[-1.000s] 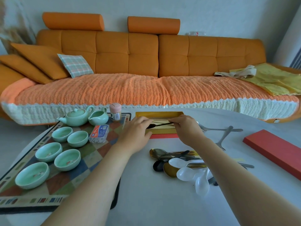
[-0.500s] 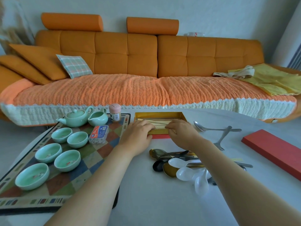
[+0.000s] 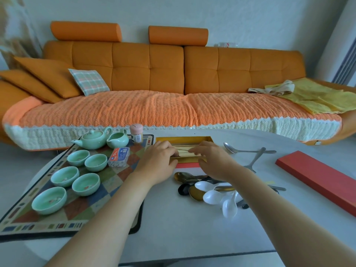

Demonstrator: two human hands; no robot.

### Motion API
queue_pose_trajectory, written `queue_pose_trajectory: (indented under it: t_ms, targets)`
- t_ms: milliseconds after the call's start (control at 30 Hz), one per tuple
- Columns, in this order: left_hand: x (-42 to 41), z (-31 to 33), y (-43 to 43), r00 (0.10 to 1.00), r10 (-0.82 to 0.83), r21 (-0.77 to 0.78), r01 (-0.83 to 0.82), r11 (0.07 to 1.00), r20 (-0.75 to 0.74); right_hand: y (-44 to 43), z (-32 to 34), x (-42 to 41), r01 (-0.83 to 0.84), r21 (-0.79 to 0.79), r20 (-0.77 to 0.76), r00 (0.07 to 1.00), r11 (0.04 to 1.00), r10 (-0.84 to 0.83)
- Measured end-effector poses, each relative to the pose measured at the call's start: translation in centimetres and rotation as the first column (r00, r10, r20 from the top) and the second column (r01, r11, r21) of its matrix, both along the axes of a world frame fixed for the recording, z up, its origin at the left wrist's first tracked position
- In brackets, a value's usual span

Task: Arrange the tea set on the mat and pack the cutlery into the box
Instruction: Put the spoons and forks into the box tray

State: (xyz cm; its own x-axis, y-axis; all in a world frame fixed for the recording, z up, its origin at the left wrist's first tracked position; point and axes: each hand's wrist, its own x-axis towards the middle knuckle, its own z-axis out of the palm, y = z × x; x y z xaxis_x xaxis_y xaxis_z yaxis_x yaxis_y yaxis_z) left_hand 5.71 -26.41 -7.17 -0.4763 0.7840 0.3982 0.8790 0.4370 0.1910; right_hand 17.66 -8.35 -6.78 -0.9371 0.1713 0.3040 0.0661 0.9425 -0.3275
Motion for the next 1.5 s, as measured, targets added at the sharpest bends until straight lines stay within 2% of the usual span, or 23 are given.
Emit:
queue_pose_trajectory:
  t_ms: [67,133,233,367,500,600,667,767,933,1033,1167,1300,1500]
  targets:
    - [0.7,0.6,-0.3,0.999,-0.026,0.044,0.027,0.999,-0.025,-0.3,0.6,0.6,-0.032,0.020,-0.030,0.999,0.999,0.033]
    - [1.7,1.0,-0.4,0.998,-0.054,0.054,0.053,0.997,0.028,-0.4,1.1,1.2,-0.046,0.087,0.007,0.999,0.995,0.046]
    - [3.1,1.1,-0.3,0.979,-0.101,-0.047,0.111,0.993,0.179,-0.7,1.7,2.1,-0.038,0.138,0.121,0.992,0.990,0.022]
    - [4.1,0.9,-0.4,0.960,-0.110,-0.216,0.168,0.962,0.259,-0.6,1.7,3.4,-0.005,0.133,0.287,0.957,0.991,-0.034]
    - [4.0,0.6,-0.3,0.957,-0.091,-0.271,0.168,0.948,0.275,-0.3,1.3,3.7,0.021,0.127,0.326,0.943,0.992,-0.062]
    - [3.6,0.7,-0.3,0.956,-0.088,-0.268,0.166,0.949,0.279,0.0,1.3,3.7,0.042,0.096,0.294,0.953,0.994,-0.068]
    - [3.3,1.0,-0.3,0.948,-0.084,-0.237,0.161,0.958,0.307,0.2,1.3,3.5,0.073,0.038,0.245,0.966,0.997,-0.080]
    - [2.6,1.7,-0.5,0.937,-0.090,-0.068,0.120,0.990,0.337,0.5,1.6,3.2,0.122,-0.037,0.126,0.985,0.992,-0.117]
    - [0.6,2.0,-0.1,0.976,-0.016,0.213,-0.031,0.977,0.215,0.6,0.9,1.2,0.079,-0.016,-0.083,0.993,0.997,-0.081]
    - [-0.5,1.1,0.2,0.990,0.027,0.246,-0.060,0.967,0.136,0.6,0.4,-0.3,0.119,-0.040,-0.147,0.981,0.992,-0.124]
    - [-1.1,0.3,0.2,0.998,0.038,0.156,-0.045,0.987,0.047,0.9,-0.3,-2.1,0.197,-0.035,-0.117,0.973,0.980,-0.200]
    - [-1.5,-0.7,0.5,0.998,0.017,-0.066,-0.013,0.998,0.056,1.1,-0.7,-3.6,0.258,-0.043,-0.020,0.966,0.965,-0.259]
    - [-2.3,-1.5,1.0,0.998,0.032,-0.211,-0.041,0.977,-0.047,0.8,-0.4,-3.1,0.230,-0.064,0.096,0.970,0.971,-0.223]
